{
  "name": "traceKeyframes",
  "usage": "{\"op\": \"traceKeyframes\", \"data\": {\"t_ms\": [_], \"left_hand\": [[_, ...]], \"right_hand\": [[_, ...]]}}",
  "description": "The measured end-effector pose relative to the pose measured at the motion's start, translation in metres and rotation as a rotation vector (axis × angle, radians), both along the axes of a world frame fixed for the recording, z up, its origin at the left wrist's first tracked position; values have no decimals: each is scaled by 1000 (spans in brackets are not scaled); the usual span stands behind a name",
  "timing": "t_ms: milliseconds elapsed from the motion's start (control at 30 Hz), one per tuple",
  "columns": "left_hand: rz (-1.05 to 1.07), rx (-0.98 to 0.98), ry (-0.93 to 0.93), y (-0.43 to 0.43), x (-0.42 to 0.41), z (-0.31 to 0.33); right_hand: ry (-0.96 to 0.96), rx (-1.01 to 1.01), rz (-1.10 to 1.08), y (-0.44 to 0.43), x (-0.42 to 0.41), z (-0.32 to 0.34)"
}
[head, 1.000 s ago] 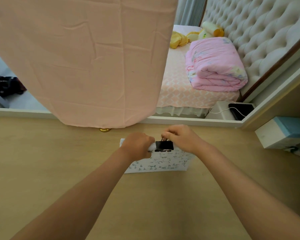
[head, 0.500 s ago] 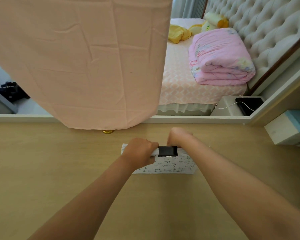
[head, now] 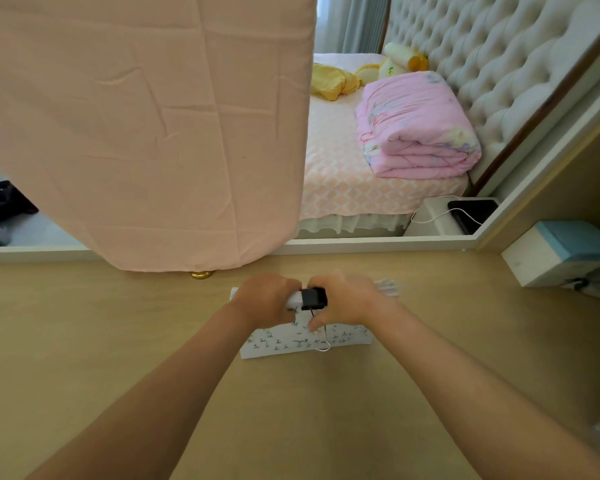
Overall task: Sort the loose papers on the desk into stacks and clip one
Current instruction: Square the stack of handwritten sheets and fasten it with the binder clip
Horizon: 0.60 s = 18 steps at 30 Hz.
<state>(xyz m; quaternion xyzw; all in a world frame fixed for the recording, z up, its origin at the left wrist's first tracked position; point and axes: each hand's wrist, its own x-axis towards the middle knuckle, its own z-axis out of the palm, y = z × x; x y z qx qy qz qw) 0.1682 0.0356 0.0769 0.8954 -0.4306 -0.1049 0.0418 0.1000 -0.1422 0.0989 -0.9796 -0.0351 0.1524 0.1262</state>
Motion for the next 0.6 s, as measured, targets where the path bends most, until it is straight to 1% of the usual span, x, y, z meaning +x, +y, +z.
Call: {"op": "traceKeyframes", "data": {"t_ms": [33, 67, 133, 167, 233, 300, 333, 367, 500, 600], "left_hand": [[2, 2, 6, 0, 0, 1], [1, 4, 3, 0, -1, 1], [-17, 8, -23, 1, -2, 1], [-27, 20, -36, 1, -3, 2], [-27, 60, -35, 4, -2, 4], [-10, 108, -19, 5, -1, 7], [-2, 123, -14, 4, -1, 9], [6, 115, -8, 1, -3, 12], [-10, -44, 44, -26, -15, 12], [-17, -51, -17, -37, -22, 3]], "right_hand": [[-79, -104, 58, 3, -1, -9], [-159, -164, 96, 4, -2, -17], [-242, -142, 102, 2, -4, -25], [-227, -95, 90, -2, -5, -24], [-118, -15, 27, -14, -6, -15], [-3, -54, 0, -29, -7, -6], [17, -84, 14, -35, -7, -4], [19, -97, 31, -39, -8, -4], [-36, -120, 69, -42, -10, -8], [-129, -150, 102, -46, -13, -13]]}}
